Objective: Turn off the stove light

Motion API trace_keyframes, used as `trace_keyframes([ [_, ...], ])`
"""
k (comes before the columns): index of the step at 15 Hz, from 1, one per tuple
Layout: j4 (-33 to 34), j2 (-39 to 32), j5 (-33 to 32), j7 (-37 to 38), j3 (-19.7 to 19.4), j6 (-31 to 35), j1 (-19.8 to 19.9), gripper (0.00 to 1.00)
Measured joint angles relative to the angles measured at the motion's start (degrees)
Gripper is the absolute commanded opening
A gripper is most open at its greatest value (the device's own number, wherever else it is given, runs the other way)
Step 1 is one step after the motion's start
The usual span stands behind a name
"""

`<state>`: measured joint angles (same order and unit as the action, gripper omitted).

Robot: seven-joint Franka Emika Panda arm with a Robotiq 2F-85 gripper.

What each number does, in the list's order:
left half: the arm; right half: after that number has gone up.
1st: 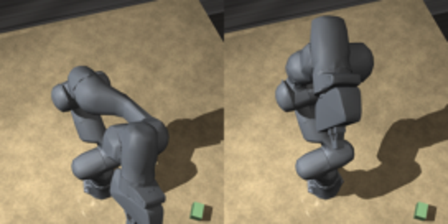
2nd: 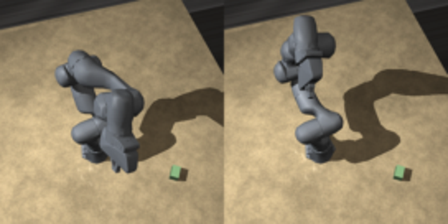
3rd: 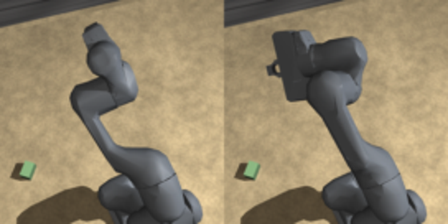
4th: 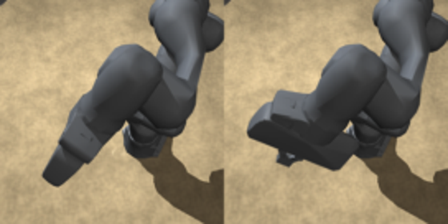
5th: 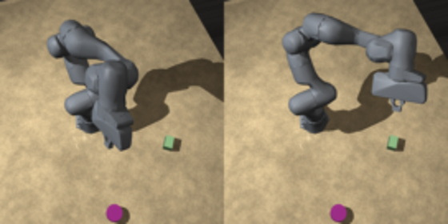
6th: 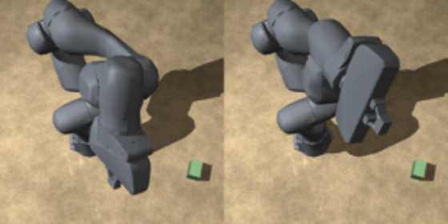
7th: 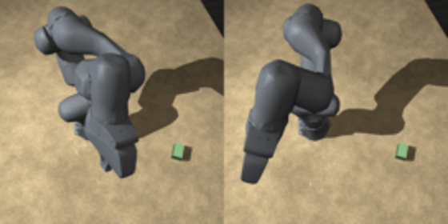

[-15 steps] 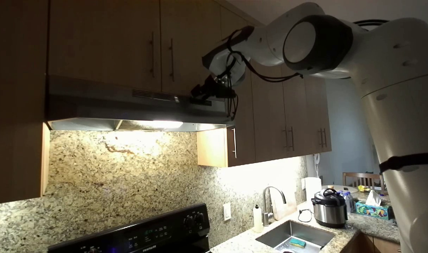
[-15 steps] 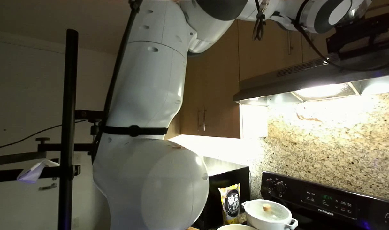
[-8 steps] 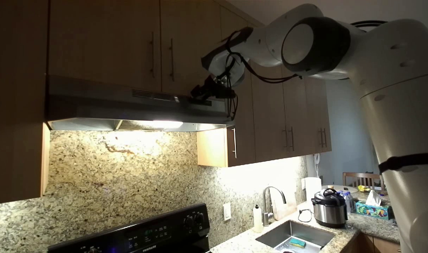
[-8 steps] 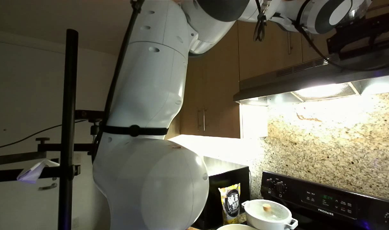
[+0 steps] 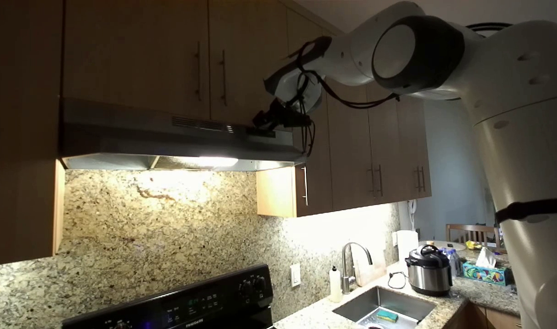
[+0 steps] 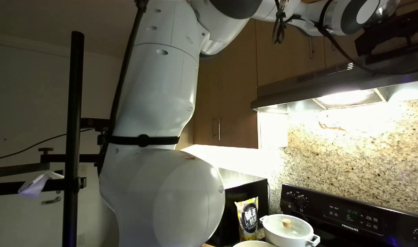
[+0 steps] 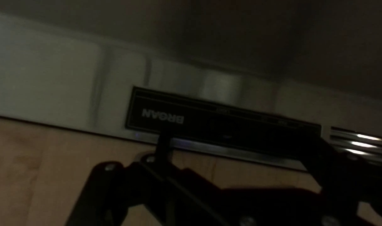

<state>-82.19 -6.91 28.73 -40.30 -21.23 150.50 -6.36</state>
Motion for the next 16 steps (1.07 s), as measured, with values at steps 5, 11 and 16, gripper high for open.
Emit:
trace_keyframes([
  [5,-4.8,2.5,-6.2,6.8,1.0,2.8,0.6,1.00],
  [11,-6.9,2.7,-12.7,14.3,8.1,3.5,8.7,1.00],
  [16,-7.0,2.7,-13.1,15.8,10.1,5.1,11.4,1.00],
])
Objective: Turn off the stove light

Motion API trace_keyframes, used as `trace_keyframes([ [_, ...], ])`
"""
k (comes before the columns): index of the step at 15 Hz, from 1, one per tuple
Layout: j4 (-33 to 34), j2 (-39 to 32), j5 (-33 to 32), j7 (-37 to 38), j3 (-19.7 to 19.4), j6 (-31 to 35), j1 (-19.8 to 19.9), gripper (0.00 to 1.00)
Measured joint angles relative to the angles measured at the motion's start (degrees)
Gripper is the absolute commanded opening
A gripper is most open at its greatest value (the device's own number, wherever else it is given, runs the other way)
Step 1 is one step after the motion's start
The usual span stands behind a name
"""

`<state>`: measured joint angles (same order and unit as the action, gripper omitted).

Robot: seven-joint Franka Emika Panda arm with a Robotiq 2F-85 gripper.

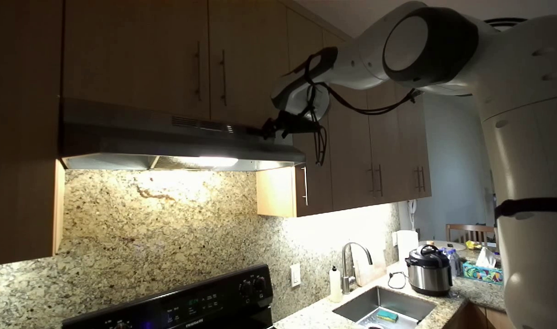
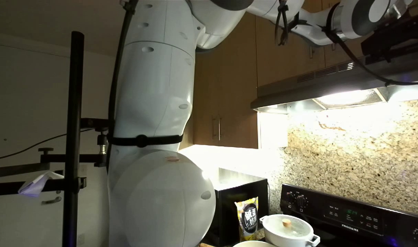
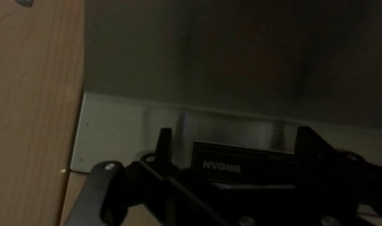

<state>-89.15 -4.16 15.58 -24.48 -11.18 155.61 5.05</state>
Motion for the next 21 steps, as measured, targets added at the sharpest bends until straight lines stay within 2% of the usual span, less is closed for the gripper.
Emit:
trace_keyframes([
  [5,0.0,0.0,0.0,0.0,0.0,2.1,0.0,1.00],
  [15,0.8,-0.6,0.0,0.0,0.0,2.2,0.0,1.00],
  [21,3.9,-2.7,0.0,0.0,-0.2,2.2,0.0,1.00],
])
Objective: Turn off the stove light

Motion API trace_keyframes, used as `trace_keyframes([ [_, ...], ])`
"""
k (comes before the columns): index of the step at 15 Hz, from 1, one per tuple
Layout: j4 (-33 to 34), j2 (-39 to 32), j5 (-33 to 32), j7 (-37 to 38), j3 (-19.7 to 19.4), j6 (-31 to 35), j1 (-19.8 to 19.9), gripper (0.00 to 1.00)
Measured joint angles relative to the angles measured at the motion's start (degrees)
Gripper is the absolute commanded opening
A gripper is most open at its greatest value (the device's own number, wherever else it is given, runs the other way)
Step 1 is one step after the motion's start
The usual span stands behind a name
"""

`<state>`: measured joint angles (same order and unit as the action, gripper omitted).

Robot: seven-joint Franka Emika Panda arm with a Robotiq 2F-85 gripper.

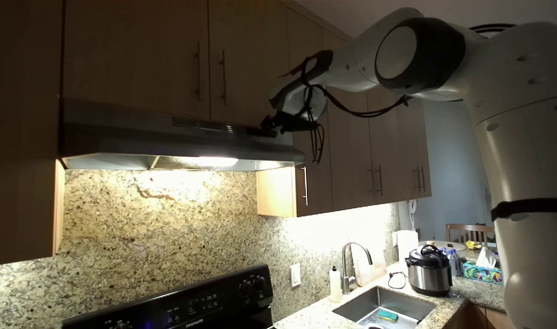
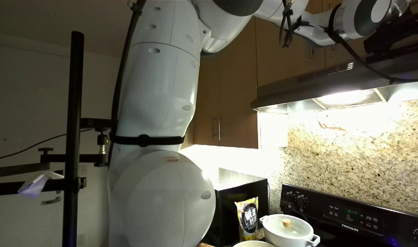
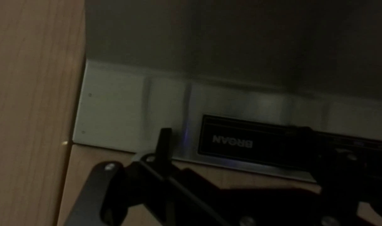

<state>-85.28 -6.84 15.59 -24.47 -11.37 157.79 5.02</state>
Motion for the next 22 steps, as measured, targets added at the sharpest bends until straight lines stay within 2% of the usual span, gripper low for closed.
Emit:
trace_keyframes([
  [11,2.7,-2.5,-0.1,0.0,-0.6,-0.3,0.0,1.00],
  [14,2.9,-2.7,-0.2,0.0,-2.4,-0.3,0.1,1.00],
  [19,3.4,-3.1,-3.1,1.5,-1.3,-0.3,4.5,1.00],
  [22,3.5,-3.5,-3.1,1.5,-1.0,-0.4,3.6,1.00],
])
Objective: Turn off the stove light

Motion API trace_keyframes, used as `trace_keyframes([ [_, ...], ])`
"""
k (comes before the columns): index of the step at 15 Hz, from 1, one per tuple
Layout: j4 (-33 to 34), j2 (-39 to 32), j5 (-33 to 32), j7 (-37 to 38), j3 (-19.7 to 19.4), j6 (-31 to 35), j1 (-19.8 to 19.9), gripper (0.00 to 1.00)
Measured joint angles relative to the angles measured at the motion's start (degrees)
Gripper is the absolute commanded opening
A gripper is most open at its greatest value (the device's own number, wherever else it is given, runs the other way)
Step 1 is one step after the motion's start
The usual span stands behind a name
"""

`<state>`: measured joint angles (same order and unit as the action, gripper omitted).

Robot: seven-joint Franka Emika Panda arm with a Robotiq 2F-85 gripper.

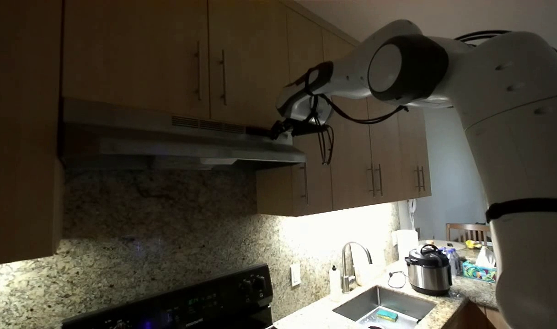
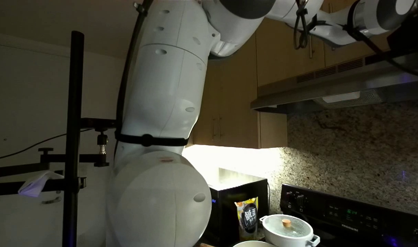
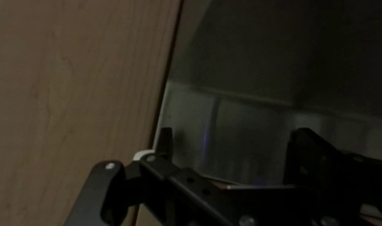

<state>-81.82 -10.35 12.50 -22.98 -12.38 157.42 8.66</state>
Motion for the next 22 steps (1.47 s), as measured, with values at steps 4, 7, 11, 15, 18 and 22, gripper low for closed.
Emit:
trace_keyframes([
  [4,-0.3,1.3,-0.2,0.0,0.2,-1.4,-2.0,1.00],
  [7,-1.4,4.2,-0.5,0.0,0.7,-4.8,-3.7,1.00],
  [11,-4.8,9.6,-0.3,-0.2,2.2,-10.5,-5.3,1.00],
  [15,-9.2,16.0,-0.3,-2.4,2.7,-18.0,-5.5,1.00],
  [18,-13.6,21.3,-0.2,-4.9,3.0,-24.9,-6.0,1.00],
  [22,-21.4,28.9,-3.2,-5.4,3.7,-31.4,-6.1,1.00],
])
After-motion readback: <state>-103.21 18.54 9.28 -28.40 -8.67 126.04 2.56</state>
